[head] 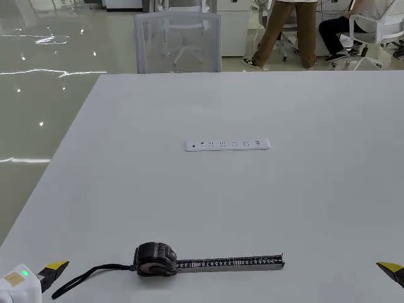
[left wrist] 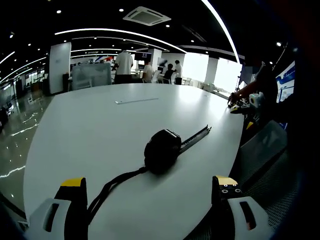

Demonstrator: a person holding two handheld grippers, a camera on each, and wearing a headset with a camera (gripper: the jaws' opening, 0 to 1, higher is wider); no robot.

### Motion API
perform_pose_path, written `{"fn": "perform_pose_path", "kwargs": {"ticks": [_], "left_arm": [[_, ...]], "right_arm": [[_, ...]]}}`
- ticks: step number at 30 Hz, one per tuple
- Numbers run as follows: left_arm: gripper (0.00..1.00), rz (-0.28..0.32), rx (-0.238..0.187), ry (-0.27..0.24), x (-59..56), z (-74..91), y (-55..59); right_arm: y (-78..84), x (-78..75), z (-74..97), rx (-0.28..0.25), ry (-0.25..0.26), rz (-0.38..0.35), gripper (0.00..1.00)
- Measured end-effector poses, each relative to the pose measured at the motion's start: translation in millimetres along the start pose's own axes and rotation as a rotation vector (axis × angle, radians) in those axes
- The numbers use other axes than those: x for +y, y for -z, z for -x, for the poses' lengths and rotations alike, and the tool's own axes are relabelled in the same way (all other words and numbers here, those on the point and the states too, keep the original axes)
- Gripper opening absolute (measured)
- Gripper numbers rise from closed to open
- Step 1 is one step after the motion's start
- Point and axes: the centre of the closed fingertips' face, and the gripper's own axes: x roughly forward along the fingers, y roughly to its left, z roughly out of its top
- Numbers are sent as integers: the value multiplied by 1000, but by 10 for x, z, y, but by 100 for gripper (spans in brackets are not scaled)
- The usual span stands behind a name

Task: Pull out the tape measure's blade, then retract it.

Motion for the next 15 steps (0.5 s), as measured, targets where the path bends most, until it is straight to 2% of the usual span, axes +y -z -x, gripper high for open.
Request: {"fn": "perform_pose_path", "kwargs": {"ticks": [4,10,12,15], "left_arm": [[100,8,-2,5,14,0,-2],[100,27,-11,5,48,22,4],[100,39,-18,7,8,34,-9],[100,20,-22,12,-22,23,-9]], "right_arm": [[-14,-47,26,-10,7,-9,100],[-37,-35,42,-15,6,2,100],[-41,-33,50,-18,7,8,100],[-30,-45,86,-16,13,13,100]]}}
